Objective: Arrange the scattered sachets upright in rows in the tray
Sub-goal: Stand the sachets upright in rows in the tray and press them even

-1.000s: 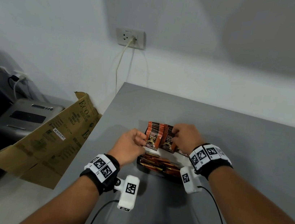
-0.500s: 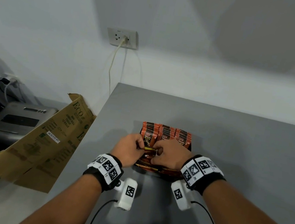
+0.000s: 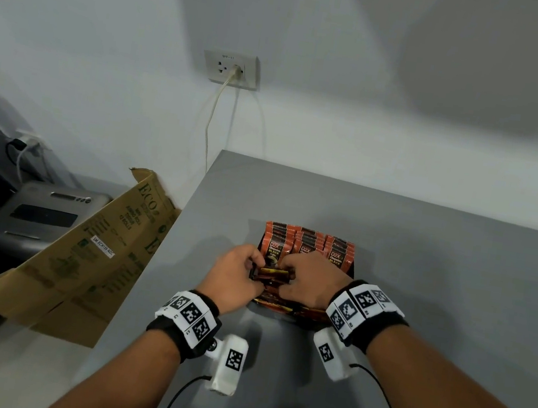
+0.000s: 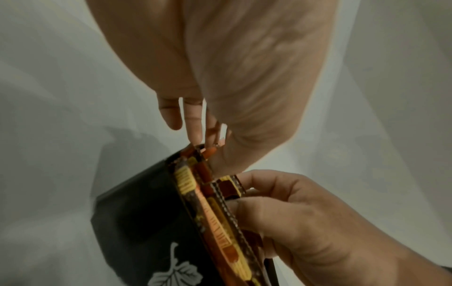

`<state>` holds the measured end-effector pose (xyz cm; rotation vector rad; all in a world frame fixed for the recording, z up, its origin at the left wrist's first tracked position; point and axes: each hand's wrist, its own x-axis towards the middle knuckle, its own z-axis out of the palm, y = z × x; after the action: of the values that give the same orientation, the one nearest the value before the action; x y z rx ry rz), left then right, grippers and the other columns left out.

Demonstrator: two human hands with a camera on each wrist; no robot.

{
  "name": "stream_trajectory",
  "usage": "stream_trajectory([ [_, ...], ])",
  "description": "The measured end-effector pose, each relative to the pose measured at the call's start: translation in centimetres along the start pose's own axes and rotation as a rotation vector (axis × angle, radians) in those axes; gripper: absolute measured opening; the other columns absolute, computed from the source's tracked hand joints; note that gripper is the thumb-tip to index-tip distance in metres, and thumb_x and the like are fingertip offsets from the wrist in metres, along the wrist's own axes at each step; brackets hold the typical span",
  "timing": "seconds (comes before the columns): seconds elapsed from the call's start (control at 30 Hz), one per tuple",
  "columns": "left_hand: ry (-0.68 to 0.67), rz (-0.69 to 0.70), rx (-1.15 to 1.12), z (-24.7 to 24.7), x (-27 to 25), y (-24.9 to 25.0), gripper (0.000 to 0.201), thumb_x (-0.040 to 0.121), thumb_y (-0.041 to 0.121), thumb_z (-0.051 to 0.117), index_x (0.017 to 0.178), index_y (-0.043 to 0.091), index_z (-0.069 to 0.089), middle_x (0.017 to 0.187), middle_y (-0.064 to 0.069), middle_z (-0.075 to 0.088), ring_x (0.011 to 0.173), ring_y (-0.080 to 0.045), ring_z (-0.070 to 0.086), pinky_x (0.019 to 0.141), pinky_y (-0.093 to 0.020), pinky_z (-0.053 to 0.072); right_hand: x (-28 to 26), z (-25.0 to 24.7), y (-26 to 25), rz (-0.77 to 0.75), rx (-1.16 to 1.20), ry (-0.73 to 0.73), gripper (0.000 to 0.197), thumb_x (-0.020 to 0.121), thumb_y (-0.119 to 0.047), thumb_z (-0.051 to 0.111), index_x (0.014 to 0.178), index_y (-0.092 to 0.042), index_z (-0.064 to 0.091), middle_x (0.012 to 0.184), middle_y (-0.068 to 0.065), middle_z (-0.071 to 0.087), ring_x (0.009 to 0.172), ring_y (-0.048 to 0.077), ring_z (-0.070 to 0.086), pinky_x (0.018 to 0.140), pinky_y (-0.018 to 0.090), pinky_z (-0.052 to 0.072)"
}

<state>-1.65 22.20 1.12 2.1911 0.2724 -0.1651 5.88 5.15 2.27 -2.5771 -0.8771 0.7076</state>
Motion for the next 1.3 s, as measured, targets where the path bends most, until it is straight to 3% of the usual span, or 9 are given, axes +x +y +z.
stream_trajectory([
  [0.1,0.000,0.001,-0.004,0.1,-0.1,-0.1,0.033,0.075,0.001,0.073,0.096,0.022,0.057,0.098,-0.002,0.060,0.094,-0.018,0.061,0.080,-0.035,0.056,0.1,0.1,-0.2,-0.002,-0.041,0.047,0.029,0.088,-0.040,0.058,0.108,-0.022,0.066,0.090,-0.004,0.066,0.077,0.014,0.063,0.076,0.037,0.057],
  [0.2,0.025,0.018,0.012,0.3,0.1,-0.5,0.034,0.076,0.003,0.074,0.098,0.021,0.056,0.096,0.003,0.060,0.089,-0.006,0.058,0.070,-0.013,0.049,-0.1,0.2,-0.3,-0.007,-0.060,0.052,0.030,0.086,-0.041,0.061,0.110,-0.024,0.065,0.093,-0.004,0.067,0.079,0.014,0.063,0.077,0.036,0.056],
  [0.33,0.044,0.055,0.016,0.8,0.3,-0.7,0.040,0.076,0.003,0.075,0.106,0.021,0.056,0.101,0.008,0.057,0.088,0.001,0.053,0.069,-0.003,0.041,-0.5,0.5,-0.5,-0.008,-0.100,0.060,0.025,0.086,-0.034,0.063,0.109,-0.024,0.065,0.092,-0.004,0.064,0.080,0.016,0.062,0.078,0.039,0.057],
  [0.4,0.030,0.092,0.046,1.0,0.4,-0.9,0.052,0.076,0.005,0.076,0.118,0.026,0.055,0.108,0.007,0.058,0.097,-0.005,0.055,0.081,-0.006,0.043,-0.6,0.6,-0.6,-0.021,-0.086,0.086,0.024,0.087,-0.030,0.063,0.109,-0.023,0.065,0.094,-0.003,0.066,0.082,0.017,0.062,0.079,0.038,0.056],
  [0.47,0.011,0.133,0.120,1.1,0.7,-0.9,0.058,0.075,0.008,0.075,0.125,0.030,0.056,0.111,0.006,0.060,0.104,-0.010,0.056,0.093,-0.022,0.048,-0.9,0.7,-0.5,-0.038,-0.036,0.095,0.025,0.085,-0.026,0.065,0.110,-0.022,0.065,0.097,-0.004,0.067,0.084,0.016,0.063,0.079,0.035,0.056],
  [0.63,-0.041,0.258,0.335,1.1,1.5,-0.1,0.043,0.077,0.010,0.068,0.114,0.031,0.063,0.098,0.015,0.066,0.104,-0.015,0.053,0.094,-0.035,0.043,-1.8,0.4,0.4,-0.035,0.084,0.108,0.041,0.077,-0.015,0.073,0.116,-0.020,0.063,0.099,-0.006,0.064,0.087,0.013,0.062,0.076,0.024,0.052],
  [0.83,-0.127,0.304,0.526,1.2,2.2,0.4,0.023,0.083,0.018,0.064,0.099,0.034,0.069,0.102,0.012,0.068,0.103,-0.014,0.055,0.099,-0.041,0.038,-3.1,-0.2,1.9,0.072,0.111,0.132,0.027,0.081,-0.014,0.074,0.106,-0.017,0.065,0.094,-0.005,0.064,0.088,0.013,0.060,0.076,0.024,0.050],
  [1.07,-0.109,0.236,0.305,1.0,2.4,-0.7,0.015,0.086,0.017,0.067,0.087,0.032,0.068,0.091,0.016,0.068,0.086,-0.007,0.063,0.085,-0.032,0.054,-3.8,0.5,1.9,0.076,0.136,0.170,0.008,0.084,-0.012,0.068,0.091,-0.016,0.070,0.088,-0.010,0.060,0.085,0.011,0.061,0.076,0.023,0.050],
  [1.3,-0.091,0.199,0.051,0.8,2.0,-2.1,0.017,0.090,0.014,0.068,0.084,0.030,0.067,0.091,0.014,0.071,0.090,-0.003,0.065,0.081,-0.025,0.054,-3.8,0.6,2.5,0.098,0.263,0.239,0.011,0.084,-0.008,0.063,0.077,-0.016,0.066,0.083,-0.006,0.066,0.077,0.005,0.060,0.066,0.015,0.046],
])
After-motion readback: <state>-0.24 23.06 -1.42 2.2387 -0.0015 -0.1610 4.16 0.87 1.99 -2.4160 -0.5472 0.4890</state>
